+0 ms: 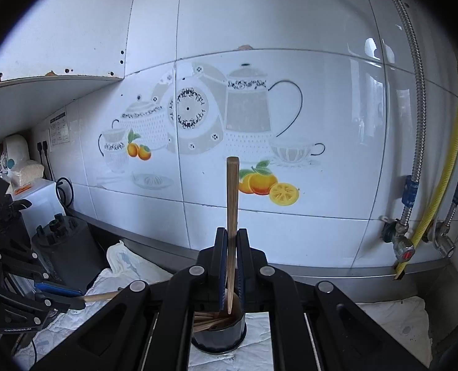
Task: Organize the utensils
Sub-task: 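Lift both held chopsticks and carry them to the black holder, then lower both held chopsticks upright into the black holder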
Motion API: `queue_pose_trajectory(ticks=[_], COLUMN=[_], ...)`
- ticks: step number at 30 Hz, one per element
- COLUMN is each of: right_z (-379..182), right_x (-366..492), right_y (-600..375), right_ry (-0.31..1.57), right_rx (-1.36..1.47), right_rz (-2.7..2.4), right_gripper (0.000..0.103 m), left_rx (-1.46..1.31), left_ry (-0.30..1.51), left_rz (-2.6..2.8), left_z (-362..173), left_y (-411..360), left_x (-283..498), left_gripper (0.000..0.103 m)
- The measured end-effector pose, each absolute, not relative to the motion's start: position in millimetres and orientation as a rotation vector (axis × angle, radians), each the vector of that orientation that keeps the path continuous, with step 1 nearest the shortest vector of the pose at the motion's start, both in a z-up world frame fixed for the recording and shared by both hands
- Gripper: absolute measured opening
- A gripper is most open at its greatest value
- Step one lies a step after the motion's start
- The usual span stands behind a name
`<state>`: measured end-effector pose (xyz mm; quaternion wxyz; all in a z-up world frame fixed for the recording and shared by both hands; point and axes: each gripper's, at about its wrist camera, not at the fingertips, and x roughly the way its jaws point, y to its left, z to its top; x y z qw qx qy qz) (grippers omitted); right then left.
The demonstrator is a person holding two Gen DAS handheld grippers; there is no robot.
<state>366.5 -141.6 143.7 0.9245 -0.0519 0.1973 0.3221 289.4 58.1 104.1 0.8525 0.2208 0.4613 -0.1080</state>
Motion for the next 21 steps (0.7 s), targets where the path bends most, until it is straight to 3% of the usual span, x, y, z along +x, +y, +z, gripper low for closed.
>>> queue_pose_trajectory(ticks=[13,21], right_z=[126,123], right_x=[385,389], right_y=[-140,-139], right_ry=[0.442,0.446], right_rx=[-0.092,-0.075], right_rz=[0.669,0.673], right_gripper=[0.008,0.008], left_rx=[0.579,0.624], left_ry=[1.116,1.112], left_rz=[-0.238,-0.208], left_z=[91,96], left_y=[40,30], left_x=[327,343], left_gripper=[0.007,0.007])
